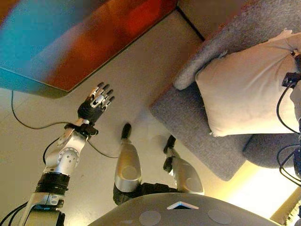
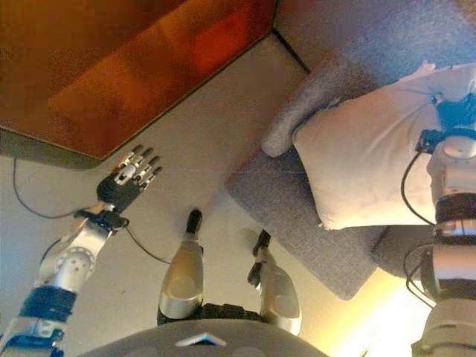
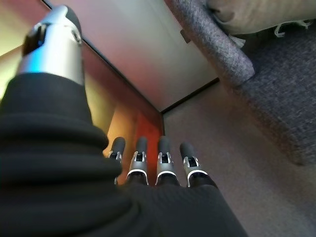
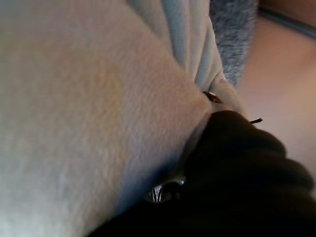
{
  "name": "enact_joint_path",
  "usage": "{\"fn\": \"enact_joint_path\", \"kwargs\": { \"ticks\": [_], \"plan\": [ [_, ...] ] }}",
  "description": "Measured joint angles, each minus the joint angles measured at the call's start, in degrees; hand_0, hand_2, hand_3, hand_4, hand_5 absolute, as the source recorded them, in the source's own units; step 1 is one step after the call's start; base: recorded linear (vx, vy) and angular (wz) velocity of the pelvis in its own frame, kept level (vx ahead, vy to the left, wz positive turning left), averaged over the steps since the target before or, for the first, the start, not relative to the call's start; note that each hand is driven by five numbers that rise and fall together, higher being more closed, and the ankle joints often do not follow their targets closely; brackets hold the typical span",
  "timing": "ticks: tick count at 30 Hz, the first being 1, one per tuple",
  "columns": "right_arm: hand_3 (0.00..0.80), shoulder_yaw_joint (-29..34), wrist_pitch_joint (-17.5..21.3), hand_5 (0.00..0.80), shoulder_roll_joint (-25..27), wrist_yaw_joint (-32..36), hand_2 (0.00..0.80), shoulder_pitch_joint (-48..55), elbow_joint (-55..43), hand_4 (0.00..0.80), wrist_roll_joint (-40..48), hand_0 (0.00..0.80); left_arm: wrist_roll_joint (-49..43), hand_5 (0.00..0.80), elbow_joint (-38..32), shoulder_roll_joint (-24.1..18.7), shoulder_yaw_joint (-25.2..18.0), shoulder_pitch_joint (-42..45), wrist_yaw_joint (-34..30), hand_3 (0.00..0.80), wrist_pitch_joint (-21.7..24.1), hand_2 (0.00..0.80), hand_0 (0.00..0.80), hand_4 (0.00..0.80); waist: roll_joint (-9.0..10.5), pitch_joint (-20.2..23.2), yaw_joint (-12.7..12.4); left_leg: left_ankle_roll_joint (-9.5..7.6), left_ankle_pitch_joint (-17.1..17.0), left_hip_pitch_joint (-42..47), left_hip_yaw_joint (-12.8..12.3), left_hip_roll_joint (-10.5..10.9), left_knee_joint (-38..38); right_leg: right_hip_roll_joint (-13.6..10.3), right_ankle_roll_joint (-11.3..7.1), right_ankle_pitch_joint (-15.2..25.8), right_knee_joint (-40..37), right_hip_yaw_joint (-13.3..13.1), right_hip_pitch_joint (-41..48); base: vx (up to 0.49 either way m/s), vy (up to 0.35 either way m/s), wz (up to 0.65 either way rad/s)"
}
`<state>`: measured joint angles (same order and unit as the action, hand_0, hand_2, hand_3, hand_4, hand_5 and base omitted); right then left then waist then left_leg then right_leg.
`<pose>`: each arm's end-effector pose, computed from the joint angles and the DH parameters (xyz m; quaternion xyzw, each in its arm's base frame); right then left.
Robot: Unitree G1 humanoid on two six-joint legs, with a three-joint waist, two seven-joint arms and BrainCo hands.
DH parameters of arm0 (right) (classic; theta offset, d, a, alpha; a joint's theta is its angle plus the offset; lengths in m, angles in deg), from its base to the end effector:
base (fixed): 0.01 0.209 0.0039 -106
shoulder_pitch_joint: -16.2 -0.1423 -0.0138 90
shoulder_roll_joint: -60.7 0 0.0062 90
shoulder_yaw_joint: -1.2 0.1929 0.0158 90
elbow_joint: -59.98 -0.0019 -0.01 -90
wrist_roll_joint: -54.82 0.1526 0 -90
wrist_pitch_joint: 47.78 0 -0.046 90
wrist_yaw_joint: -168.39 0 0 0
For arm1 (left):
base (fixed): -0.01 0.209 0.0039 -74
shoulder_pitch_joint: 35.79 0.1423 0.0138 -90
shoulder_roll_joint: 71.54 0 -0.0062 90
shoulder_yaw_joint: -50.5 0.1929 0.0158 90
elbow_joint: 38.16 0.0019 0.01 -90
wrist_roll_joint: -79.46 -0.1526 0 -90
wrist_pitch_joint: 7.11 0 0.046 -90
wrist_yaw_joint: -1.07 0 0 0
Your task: Pick up the cushion and take it to the sofa
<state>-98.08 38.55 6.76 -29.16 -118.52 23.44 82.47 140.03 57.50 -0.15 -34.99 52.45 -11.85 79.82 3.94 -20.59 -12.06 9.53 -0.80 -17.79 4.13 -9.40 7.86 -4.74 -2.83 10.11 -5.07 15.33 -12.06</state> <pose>0.3108 -0.3676 0.1729 -0.1627 0.0286 -0.3553 0.9200 0.2225 0.2569 0.0511 -0.2291 0.0495 -0.1129 0.9656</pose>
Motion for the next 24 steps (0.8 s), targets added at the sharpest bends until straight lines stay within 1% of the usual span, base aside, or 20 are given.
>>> {"fn": "enact_joint_path", "kwargs": {
  "ticks": [2, 3, 4, 8, 11, 13, 18, 24],
  "plan": [
    [0.800, -1.4, -1.7, 0.800, 1.2, -1.2, 0.800, -3.0, 1.8, 0.800, -0.2, 0.800, 1.2, 0.000, -0.1, -0.8, 0.6, -1.0, 0.0, 0.000, 0.0, 0.000, 0.000, 0.000, -0.64, -0.8, 0.0, 0.00, 0.0, -0.6, 0.6, 0.1, 0.2, 0.0, -0.01, 0.0, 0.0, 0.2, -0.2, 0.039, -0.010, 0.10],
    [0.518, -2.1, -2.5, 0.518, 1.7, -1.9, 0.518, -3.9, 2.1, 0.518, -0.6, 0.518, 1.6, 0.000, -0.1, -0.9, 0.8, -1.4, 0.0, 0.000, 0.1, 0.000, 0.000, 0.000, -0.86, -0.9, 0.0, 0.00, 0.0, -0.9, 0.7, 0.2, 0.3, -0.1, -0.02, 0.0, 0.0, 0.2, -0.4, 0.042, 0.002, 0.09],
    [0.000, -2.9, -3.8, 0.000, 1.9, -3.2, 0.000, -5.0, 2.8, 0.000, -0.7, 0.000, 1.6, 0.000, -0.3, -0.9, 1.0, -1.5, 0.1, 0.000, 0.3, 0.000, 0.000, 0.000, -1.06, -1.0, -0.2, 0.00, 0.0, -0.9, 0.8, 0.2, 0.3, -0.1, -0.02, 0.0, 0.0, 0.2, -0.4, 0.041, 0.007, 0.06],
    [0.000, -2.6, -7.6, 0.000, 2.1, -8.0, 0.000, -7.3, 4.7, 0.000, -0.6, 0.000, 2.2, 0.000, -1.6, -0.9, 1.1, -1.4, 0.2, 0.000, 0.7, 0.000, 0.000, 0.000, -1.27, -1.2, -0.5, -0.02, 0.0, -0.9, 0.9, 0.3, 0.2, -0.2, -0.07, -0.1, 0.0, 0.2, -0.4, 0.047, 0.004, 0.01],
    [0.000, -2.6, -9.1, 0.000, 2.8, -9.1, 0.000, -8.3, 6.3, 0.000, -0.6, 0.000, 2.3, 0.000, -2.4, -1.4, 1.7, -1.6, 0.5, 0.000, 1.2, 0.000, 0.000, 0.000, -1.30, -1.2, -1.4, -0.02, 0.0, -0.9, 0.9, 0.4, 0.3, -0.2, -0.07, -0.1, 0.0, 0.2, -0.3, 0.043, 0.018, 0.00],
    [0.000, -2.6, -9.2, 0.000, 2.8, -9.1, 0.000, -9.3, 6.3, 0.000, -0.6, 0.000, 2.3, 0.000, -2.4, -2.2, 1.8, -1.6, 0.6, 0.000, 1.3, 0.000, 0.000, 0.000, -1.30, -1.2, -1.4, -0.03, 0.0, -0.9, 0.9, 0.4, 0.6, -0.2, -0.07, 0.0, 0.0, 0.2, -0.3, 0.000, 0.000, 0.00],
    [0.000, -2.6, -9.6, 0.000, 3.4, -9.1, 0.000, -9.3, 5.5, 0.000, -0.7, 0.000, 3.5, 0.000, -2.4, -2.4, 1.8, -1.5, 0.9, 0.000, 1.7, 0.000, 0.000, 0.000, -1.30, -1.2, -1.4, -0.06, 0.0, -0.7, 0.9, 0.5, 0.8, -0.3, -0.10, 0.0, 0.0, 0.1, 0.0, 0.037, 0.032, 0.01],
    [0.000, 1.4, -10.8, 0.000, 4.5, -9.2, 0.000, -8.4, 5.3, 0.000, -0.7, 0.000, 3.5, 0.000, -2.4, -2.5, 1.8, -1.2, 1.5, 0.000, 1.8, 0.000, 0.000, 0.000, -1.27, -1.1, -1.4, -0.35, 0.4, 1.9, 0.2, 0.7, 0.6, -0.6, -0.27, 0.0, 0.0, -0.8, 2.2, 0.053, 0.047, -0.03]
  ]
}}
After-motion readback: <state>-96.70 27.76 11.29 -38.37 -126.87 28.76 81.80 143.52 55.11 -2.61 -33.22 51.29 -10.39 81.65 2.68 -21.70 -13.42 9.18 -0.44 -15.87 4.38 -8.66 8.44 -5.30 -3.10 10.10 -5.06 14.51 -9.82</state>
